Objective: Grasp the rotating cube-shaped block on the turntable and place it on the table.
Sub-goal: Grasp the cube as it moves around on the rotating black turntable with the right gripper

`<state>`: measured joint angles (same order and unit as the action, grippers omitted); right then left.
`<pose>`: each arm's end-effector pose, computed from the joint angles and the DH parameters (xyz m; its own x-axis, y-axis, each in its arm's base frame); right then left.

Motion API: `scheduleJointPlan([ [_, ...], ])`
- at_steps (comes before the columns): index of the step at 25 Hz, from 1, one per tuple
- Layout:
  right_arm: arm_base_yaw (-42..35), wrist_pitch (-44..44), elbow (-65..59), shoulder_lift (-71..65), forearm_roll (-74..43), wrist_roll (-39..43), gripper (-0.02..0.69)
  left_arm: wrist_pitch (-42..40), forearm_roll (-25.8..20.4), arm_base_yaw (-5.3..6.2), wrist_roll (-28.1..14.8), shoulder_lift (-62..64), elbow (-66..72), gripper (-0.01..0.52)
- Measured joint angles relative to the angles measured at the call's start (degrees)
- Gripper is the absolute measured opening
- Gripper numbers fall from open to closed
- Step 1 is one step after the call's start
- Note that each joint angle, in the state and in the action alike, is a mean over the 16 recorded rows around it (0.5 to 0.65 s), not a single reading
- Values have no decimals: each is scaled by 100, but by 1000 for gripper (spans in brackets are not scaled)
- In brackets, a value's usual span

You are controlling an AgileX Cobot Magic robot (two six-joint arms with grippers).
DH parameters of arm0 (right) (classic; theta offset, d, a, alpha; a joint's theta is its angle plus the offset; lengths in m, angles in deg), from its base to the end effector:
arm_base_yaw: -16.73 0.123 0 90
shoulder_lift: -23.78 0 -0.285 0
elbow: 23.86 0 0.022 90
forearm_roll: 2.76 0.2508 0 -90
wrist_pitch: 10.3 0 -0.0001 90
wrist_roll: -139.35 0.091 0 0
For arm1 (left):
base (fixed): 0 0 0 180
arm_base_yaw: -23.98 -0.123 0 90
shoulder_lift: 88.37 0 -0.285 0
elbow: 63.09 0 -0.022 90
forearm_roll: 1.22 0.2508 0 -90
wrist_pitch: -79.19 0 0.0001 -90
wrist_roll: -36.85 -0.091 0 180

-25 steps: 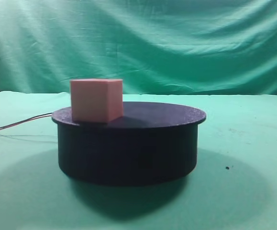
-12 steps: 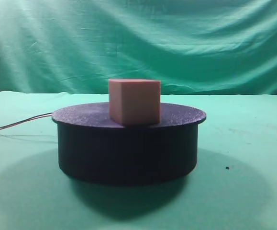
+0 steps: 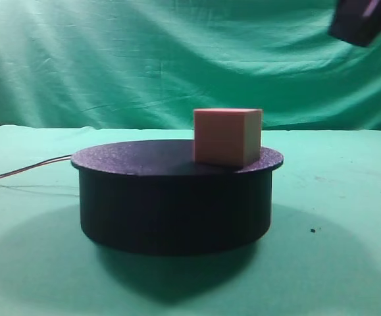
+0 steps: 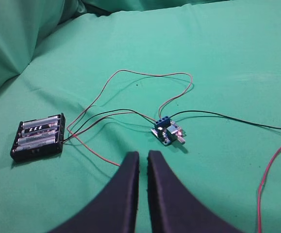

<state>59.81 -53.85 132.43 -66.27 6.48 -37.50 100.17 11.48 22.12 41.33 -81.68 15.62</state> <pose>0.1932 0.1945 0.2438 -0.7839 -0.4997 -0.3685 -0.5847 0.7938 0.1675 0.0521 0.0089 0.1733 -0.2856 0.1192 -0.9509 -0.0718 0.9868 0.1453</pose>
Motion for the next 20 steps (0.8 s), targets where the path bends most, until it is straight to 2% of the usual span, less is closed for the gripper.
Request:
scheduleJointPlan([
  [3,39,-17,212,-379,24,11,474,0,0,0,0,0,0,0],
  [5,45,-28,310,-595,-30,49,478,0,0,0,0,0,0,0],
  [8,46,-80,435,-857,-209,171,436,0,0,0,0,0,0,0],
  [16,-179,-499,771,-962,-797,625,272,0,0,0,0,0,0,0],
  [20,-428,-739,760,-731,-1023,809,230,0,0,0,0,0,0,0],
])
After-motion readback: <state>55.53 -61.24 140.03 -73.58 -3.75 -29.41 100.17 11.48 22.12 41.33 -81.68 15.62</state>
